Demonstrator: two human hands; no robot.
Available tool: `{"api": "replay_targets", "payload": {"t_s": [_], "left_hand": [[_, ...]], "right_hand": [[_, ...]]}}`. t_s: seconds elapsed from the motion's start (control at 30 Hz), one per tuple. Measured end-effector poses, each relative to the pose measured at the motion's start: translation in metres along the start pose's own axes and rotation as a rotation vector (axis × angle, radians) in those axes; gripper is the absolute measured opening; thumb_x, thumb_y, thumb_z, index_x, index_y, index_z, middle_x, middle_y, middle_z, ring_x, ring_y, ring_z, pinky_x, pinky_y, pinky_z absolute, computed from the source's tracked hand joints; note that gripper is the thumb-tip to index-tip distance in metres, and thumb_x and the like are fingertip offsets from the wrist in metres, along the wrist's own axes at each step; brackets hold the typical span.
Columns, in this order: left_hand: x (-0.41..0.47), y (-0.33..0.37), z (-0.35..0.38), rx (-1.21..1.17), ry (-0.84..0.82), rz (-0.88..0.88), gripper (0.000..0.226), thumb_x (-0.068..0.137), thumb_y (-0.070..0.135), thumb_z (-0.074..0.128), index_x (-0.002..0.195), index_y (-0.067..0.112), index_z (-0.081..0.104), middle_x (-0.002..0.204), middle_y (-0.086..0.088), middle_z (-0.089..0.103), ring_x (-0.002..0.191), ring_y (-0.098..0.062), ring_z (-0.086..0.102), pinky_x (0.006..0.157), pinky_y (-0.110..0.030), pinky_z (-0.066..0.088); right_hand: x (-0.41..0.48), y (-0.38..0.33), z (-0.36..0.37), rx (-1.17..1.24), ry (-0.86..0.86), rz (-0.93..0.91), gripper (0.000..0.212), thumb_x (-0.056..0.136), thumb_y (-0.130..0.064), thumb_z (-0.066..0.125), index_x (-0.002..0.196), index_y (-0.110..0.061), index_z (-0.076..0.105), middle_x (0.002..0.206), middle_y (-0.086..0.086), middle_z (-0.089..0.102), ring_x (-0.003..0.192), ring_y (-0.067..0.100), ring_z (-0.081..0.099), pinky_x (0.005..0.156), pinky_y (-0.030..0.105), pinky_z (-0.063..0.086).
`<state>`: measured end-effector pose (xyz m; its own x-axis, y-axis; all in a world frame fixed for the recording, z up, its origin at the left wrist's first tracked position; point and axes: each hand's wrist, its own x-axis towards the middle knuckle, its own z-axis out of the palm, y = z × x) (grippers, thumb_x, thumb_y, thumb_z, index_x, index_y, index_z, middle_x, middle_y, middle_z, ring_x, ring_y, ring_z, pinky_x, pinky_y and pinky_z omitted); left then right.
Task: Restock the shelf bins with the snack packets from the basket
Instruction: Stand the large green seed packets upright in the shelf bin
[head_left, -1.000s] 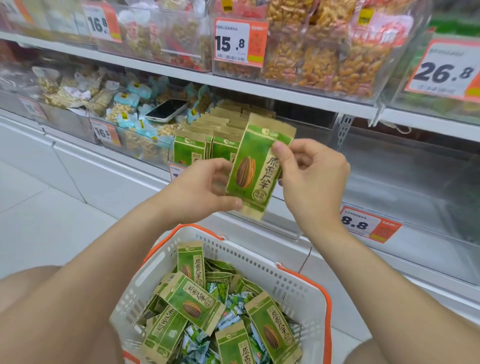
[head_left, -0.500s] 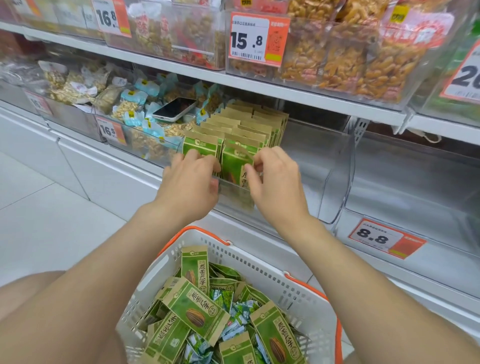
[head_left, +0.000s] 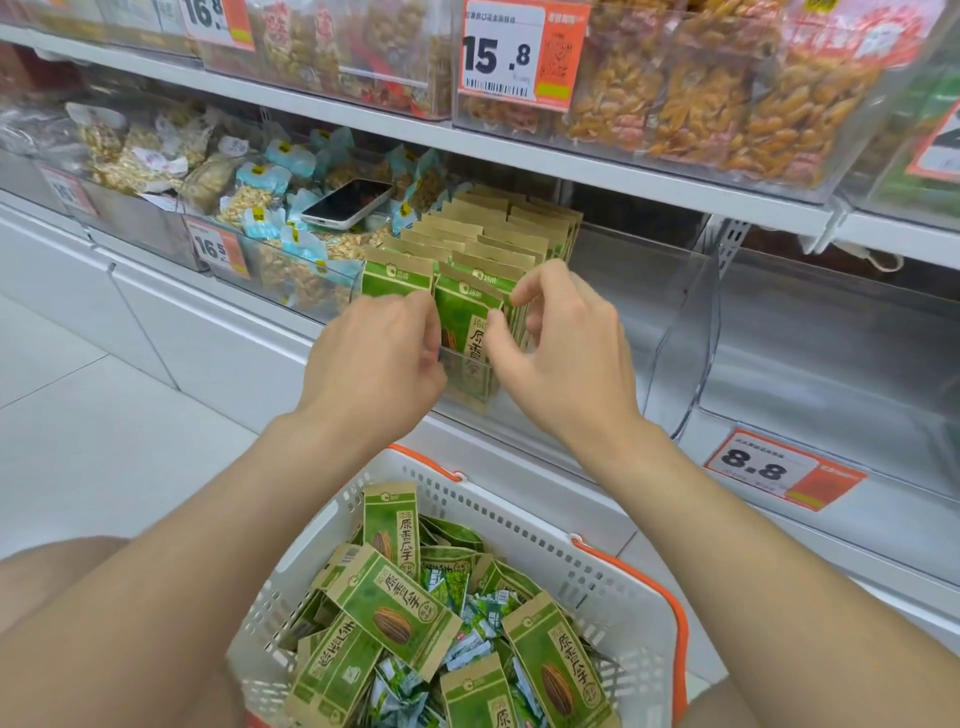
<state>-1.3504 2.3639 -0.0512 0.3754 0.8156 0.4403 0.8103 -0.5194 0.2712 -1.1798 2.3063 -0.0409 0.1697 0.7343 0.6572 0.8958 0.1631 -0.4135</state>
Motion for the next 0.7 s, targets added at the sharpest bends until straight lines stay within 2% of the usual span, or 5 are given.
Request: {"api": "replay_targets", "payload": {"t_s": [0.2,0.37,0.43,0.53,0.7], "left_hand": [[-0.021,0.004,0.027,0.162,-0.535,-0.078,0.015,0.079,0.036,0.075,0.088,0.026,0.069,0.092,0.000,0.066,0.087,-0.028,0.066,0.074,-0.038,0.058],[-0.043,-0.001,0.077,0.318,-0.849,-0.082,0.017,0.094,0.024,0.065,0.089,0.019,0.050,0.098,-0.002,0.054,0.088,-0.027,0.057,0.073,-0.036,0.047],[-0.056,-0.008,0.096,0.366,-0.972,-0.069,0.007,0.097,0.018,0.061,0.103,0.016,0.058,0.106,-0.006,0.059,0.095,-0.026,0.061,0.076,-0.035,0.049],[-0.082,-0.031,0.127,0.420,-1.140,-0.029,0.040,0.095,0.006,0.057,0.135,0.013,0.057,0.123,-0.007,0.060,0.111,-0.027,0.063,0.092,-0.041,0.056],[-0.115,-0.050,0.155,0.557,-1.185,0.177,0.061,0.097,0.006,0.061,0.153,0.019,0.042,0.159,-0.015,0.034,0.144,-0.041,0.038,0.115,-0.060,0.039]], "right_hand": [[-0.035,-0.005,0.000,-0.145,-0.682,-0.089,0.009,0.081,-0.034,0.059,0.083,-0.025,0.059,0.074,-0.003,0.064,0.075,0.025,0.065,0.065,0.041,0.058],[-0.069,-0.003,0.021,-0.431,-1.303,-0.138,0.013,0.090,-0.020,0.057,0.078,-0.016,0.055,0.081,0.005,0.054,0.070,0.029,0.060,0.061,0.034,0.054],[-0.078,-0.003,0.028,-0.470,-1.406,-0.146,0.023,0.093,-0.017,0.055,0.071,-0.014,0.050,0.075,0.006,0.052,0.063,0.027,0.053,0.056,0.031,0.046],[-0.085,-0.003,0.034,-0.422,-1.418,-0.173,0.026,0.095,-0.019,0.054,0.070,-0.013,0.051,0.072,0.005,0.054,0.062,0.026,0.054,0.058,0.033,0.048],[-0.088,-0.004,0.040,-0.367,-1.390,-0.196,0.013,0.096,-0.024,0.054,0.096,-0.015,0.062,0.090,0.006,0.063,0.078,0.027,0.066,0.070,0.040,0.061]]}}
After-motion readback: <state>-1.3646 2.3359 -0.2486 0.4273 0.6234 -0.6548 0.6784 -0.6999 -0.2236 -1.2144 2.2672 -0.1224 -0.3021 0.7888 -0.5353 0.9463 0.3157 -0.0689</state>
